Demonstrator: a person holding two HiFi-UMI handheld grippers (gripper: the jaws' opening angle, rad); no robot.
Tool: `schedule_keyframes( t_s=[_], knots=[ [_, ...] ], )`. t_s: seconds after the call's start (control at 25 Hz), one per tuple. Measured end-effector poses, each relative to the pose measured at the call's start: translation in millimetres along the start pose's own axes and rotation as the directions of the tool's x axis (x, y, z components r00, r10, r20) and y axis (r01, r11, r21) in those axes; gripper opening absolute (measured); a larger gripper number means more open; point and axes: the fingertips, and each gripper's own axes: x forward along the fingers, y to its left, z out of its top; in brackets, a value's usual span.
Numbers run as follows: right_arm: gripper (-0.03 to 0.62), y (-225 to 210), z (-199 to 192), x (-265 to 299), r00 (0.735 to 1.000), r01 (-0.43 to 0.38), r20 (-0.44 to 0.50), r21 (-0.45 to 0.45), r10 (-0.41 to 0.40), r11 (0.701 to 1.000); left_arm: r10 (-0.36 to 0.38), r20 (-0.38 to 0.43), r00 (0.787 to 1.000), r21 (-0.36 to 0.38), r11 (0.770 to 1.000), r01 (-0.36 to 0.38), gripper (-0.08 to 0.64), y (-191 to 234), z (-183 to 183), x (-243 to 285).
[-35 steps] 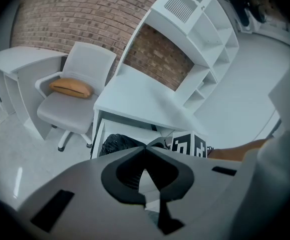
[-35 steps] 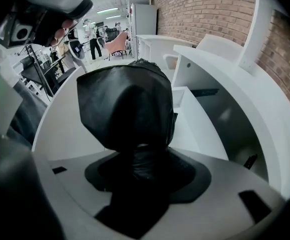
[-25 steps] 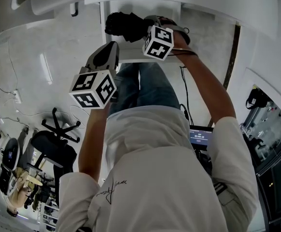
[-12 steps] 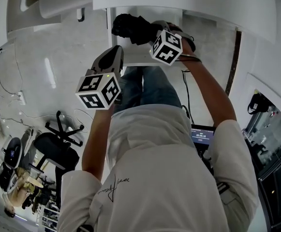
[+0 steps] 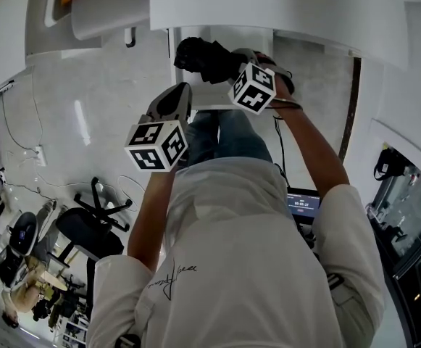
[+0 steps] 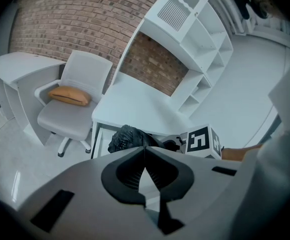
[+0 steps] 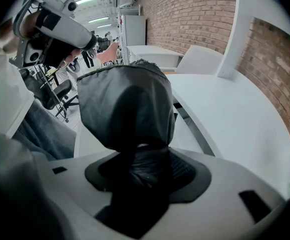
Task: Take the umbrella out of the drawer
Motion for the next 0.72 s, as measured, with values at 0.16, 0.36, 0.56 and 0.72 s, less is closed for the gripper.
schedule_keyframes(
  t_s=[0.16, 0.36, 0.56, 0.72],
  knots=[
    [0.244, 4, 2, -11, 1.0, 0.008, 0.006, 0.011, -0.008, 1.0, -0.004, -0.002, 1.0, 0.011, 1.0, 0.004, 0.017, -4, -2, -7],
    [0.244, 7, -1, -23, 1.0, 0.02, 0.008, 0.026, -0.02, 0.999, -0.016, -0.003, 1.0, 0.038, 0.999, 0.016, 0.017, -12, -4, -15],
    [0.244, 11, 2, -37, 0.999, 0.024, 0.022, 0.049, -0.025, 0.999, -0.037, -0.002, 0.999, 0.067, 0.997, 0.037, 0.017, -20, -5, -25],
    [0.244, 11, 5, -50, 0.999, 0.029, 0.029, 0.045, -0.031, 0.999, -0.061, 0.041, 0.997, 0.075, 0.996, 0.058, 0.017, -32, 6, -34]
  ],
)
